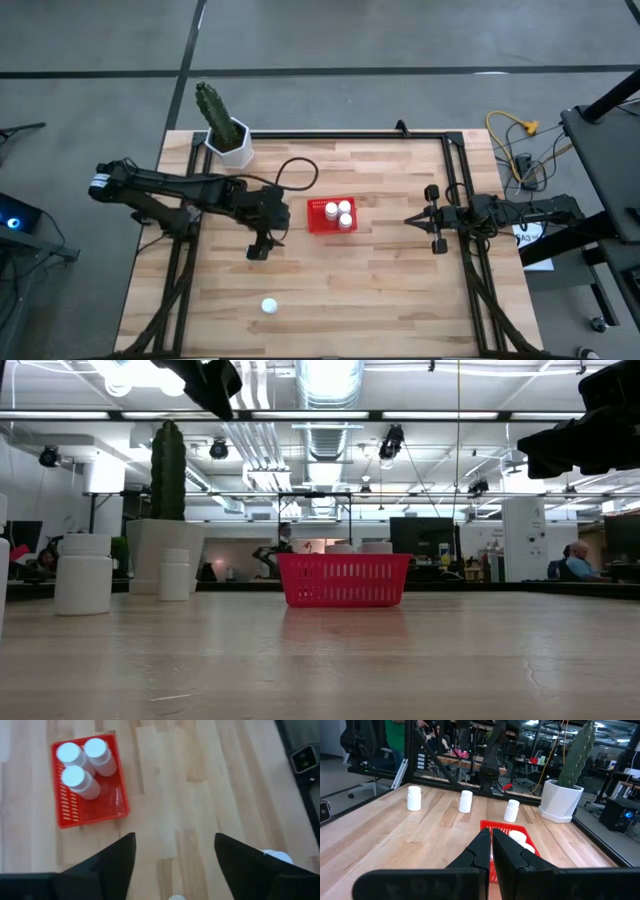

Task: Pick and place pill bottles into a basket
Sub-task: Put the white pill bottle into the red bin

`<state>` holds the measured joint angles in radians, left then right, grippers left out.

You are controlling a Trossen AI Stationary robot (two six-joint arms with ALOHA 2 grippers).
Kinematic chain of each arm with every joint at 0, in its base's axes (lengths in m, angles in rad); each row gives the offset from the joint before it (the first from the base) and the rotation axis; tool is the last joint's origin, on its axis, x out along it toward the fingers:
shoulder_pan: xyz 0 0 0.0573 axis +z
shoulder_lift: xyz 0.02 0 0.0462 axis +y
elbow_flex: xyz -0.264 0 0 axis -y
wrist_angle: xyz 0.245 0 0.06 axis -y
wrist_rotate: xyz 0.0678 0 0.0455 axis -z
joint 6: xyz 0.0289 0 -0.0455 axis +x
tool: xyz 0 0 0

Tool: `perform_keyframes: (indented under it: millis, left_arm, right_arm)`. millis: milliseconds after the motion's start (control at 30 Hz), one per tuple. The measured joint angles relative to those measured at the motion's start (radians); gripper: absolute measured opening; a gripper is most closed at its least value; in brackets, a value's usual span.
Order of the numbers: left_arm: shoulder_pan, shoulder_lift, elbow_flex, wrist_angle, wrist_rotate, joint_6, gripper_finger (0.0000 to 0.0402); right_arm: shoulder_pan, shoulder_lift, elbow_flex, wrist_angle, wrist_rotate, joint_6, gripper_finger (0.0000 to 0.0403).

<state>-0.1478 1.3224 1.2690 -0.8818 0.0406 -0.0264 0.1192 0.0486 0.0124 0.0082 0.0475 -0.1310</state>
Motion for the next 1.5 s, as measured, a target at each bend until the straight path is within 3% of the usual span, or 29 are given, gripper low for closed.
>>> perform_keyframes:
  millis: [267, 533, 767, 1000, 1300, 1500]
  left_arm:
    - [-0.023, 0.0, 0.0, 0.009, 0.133, 0.008, 0.0285]
    - [-0.135, 0.0, -0.001, 0.017, 0.142, 0.014, 0.0286]
    - [-0.287, 0.051, 0.013, 0.038, 0.048, 0.017, 0.0286]
    - [-0.4, 0.199, 0.053, 0.032, 0.008, 0.033, 0.0286]
    - [-0.457, 0.376, 0.199, -0.098, -0.024, 0.032, 0.0286]
    - [-0.465, 0.439, 0.222, -0.099, -0.023, 0.032, 0.0286]
  right_arm:
    - [0.0, 0.0, 0.0, 0.0, 0.0, 0.0, 0.0009]
    - [0.0, 0.0, 0.0, 0.0, 0.0, 0.0, 0.0009]
    - [0.0, 0.0, 0.0, 0.0, 0.0, 0.0, 0.0009]
    - [0.0, 0.0, 0.0, 0.0, 0.0, 0.0, 0.0009]
    - [0.0, 0.0, 0.0, 0.0, 0.0, 0.0, 0.0009]
    - [0.0, 0.001, 0.0, 0.0, 0.0, 0.0, 0.0009]
